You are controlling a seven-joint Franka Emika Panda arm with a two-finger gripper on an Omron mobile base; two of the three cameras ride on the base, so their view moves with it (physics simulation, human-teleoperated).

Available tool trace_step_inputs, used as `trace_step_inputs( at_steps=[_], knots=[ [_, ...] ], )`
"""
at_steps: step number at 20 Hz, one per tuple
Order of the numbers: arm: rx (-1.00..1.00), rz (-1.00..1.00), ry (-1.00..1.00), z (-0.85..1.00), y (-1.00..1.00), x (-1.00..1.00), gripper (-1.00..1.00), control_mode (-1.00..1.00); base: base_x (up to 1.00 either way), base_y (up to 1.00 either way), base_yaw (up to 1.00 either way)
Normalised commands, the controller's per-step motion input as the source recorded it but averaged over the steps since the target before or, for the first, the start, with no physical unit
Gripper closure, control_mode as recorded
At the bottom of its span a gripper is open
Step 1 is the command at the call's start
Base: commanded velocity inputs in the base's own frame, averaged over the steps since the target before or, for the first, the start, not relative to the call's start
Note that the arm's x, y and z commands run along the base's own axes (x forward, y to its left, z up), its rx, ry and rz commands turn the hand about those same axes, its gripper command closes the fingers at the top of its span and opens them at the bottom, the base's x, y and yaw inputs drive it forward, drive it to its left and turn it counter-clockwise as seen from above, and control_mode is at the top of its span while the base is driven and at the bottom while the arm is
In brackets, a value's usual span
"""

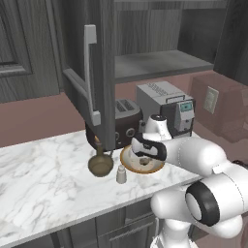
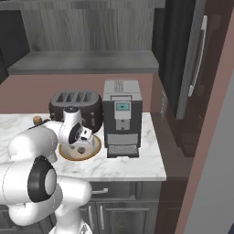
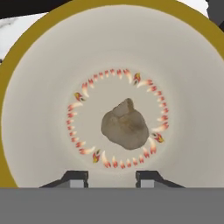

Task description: Retrieve the bottle and the shaker from the cabinet and place them next to the mixing bowl on the counter. Then add garlic from the fridge to the mixing bowl.

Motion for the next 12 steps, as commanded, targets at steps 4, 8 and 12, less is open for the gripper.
trace_step_inputs(
  at_steps=[4, 8, 12],
  knots=[
    [0.0, 0.0, 0.0, 0.03, 0.0, -0.06, -1.0, -1.0, 0.0, 0.0, 0.0],
    [0.0, 0.0, -0.09, 0.48, 0.0, -0.33, -1.0, -1.0, 0.0, 0.0, 0.0],
    [0.03, 0.0, -0.19, 0.94, 0.0, -0.21, -1.0, -1.0, 0.0, 0.0, 0.0]
  ],
)
